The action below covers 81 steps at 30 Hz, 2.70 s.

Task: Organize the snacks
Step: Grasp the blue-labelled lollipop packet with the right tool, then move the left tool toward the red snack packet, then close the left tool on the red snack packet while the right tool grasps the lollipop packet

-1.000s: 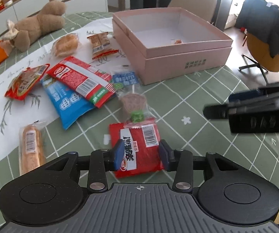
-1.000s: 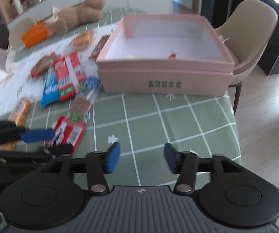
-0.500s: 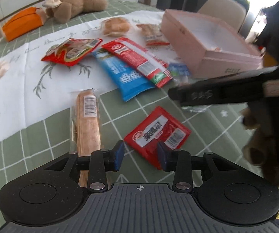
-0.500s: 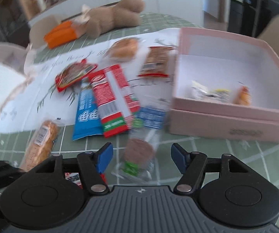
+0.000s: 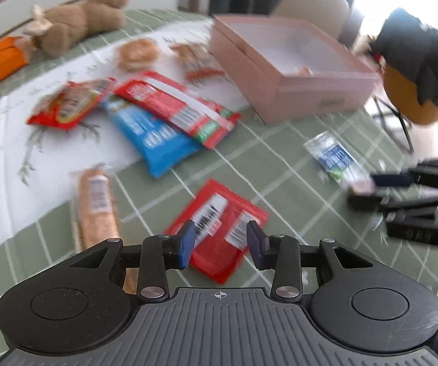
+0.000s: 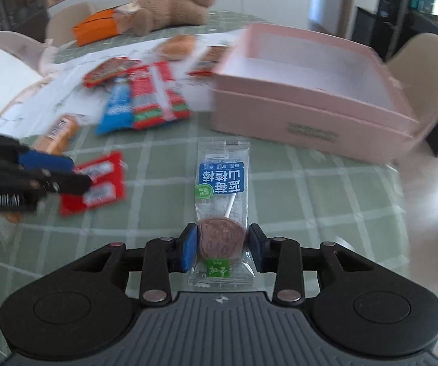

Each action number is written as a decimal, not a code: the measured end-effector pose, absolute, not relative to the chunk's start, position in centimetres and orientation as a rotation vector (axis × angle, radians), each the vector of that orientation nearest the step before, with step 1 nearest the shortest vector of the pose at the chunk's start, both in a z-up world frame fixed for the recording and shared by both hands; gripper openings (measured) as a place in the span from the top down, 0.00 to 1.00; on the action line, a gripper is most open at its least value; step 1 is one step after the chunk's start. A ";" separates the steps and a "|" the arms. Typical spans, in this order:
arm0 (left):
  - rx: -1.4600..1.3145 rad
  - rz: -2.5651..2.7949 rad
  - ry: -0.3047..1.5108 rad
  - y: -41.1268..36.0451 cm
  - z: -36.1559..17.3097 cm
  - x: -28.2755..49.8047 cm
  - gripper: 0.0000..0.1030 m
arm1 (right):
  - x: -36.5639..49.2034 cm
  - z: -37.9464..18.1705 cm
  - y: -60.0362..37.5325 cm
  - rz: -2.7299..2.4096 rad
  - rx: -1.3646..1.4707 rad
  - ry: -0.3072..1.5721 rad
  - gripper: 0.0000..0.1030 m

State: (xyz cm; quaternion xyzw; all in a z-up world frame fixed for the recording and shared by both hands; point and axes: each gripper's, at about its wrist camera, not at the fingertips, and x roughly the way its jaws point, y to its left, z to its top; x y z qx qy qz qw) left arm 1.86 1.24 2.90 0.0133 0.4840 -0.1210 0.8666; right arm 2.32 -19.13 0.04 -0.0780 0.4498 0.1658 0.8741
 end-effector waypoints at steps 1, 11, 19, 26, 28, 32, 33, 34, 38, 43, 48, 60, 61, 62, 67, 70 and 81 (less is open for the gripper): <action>0.046 -0.272 1.014 0.9 2.9 1.8 0.56 | 2.2 0.0 -19.9 0.328 -0.154 0.933 0.60; 0.171 -0.336 1.029 -1.8 2.9 1.7 0.51 | 1.9 -2.2 -21.0 0.240 -0.091 0.790 0.02; 0.186 -0.340 1.033 -2.4 2.7 2.9 0.53 | 1.9 -2.4 -21.0 0.235 -0.090 0.769 0.00; 0.263 -0.442 1.021 -3.9 3.2 2.2 0.53 | 1.9 -2.4 -21.0 0.236 -0.089 0.769 0.00; 0.304 -0.447 1.027 -4.1 2.9 2.0 0.52 | 1.9 -2.4 -21.0 0.236 -0.089 0.769 0.00; 0.409 -0.440 1.001 -4.2 2.2 1.3 0.52 | 1.9 -2.5 -21.0 0.236 -0.088 0.768 0.00; 0.419 -0.452 0.992 -4.3 2.2 1.1 0.54 | 1.9 -2.5 -21.0 0.236 -0.088 0.768 0.00; 0.422 -0.465 0.991 -4.3 2.2 1.1 0.53 | 1.9 -2.5 -21.0 0.236 -0.088 0.768 0.00; 0.414 -0.528 1.001 -4.5 2.2 1.1 0.40 | 1.9 -2.5 -21.0 0.236 -0.088 0.768 0.00; 0.369 -0.503 1.000 -3.9 2.2 1.7 0.39 | 1.9 -2.5 -20.9 0.236 -0.088 0.768 0.00; 0.269 -0.420 1.039 -2.0 1.8 3.3 0.34 | 1.9 -2.5 -20.9 0.236 -0.088 0.768 0.00; 0.180 -0.357 1.054 -2.5 1.8 2.9 0.37 | 2.6 -2.0 -20.8 0.278 -0.098 0.806 0.04; 0.157 -0.347 1.055 -2.3 1.9 2.8 0.37 | 2.8 -1.7 -20.8 0.292 -0.099 0.815 0.07; 0.134 -0.339 1.060 -2.1 2.0 2.7 0.37 | 2.9 -1.4 -20.7 0.299 -0.107 0.827 0.14; 0.059 -0.313 1.121 -1.7 2.3 3.4 0.35 | 2.4 0.1 -20.3 0.374 -0.176 0.918 0.64; 0.040 -0.311 1.146 -1.8 2.4 3.9 0.35 | 1.7 0.4 -20.9 0.392 -0.148 0.965 0.66; 0.015 -0.326 1.040 -1.8 4.8 2.4 0.86 | 1.0 6.3 -25.1 0.364 -0.006 0.842 0.66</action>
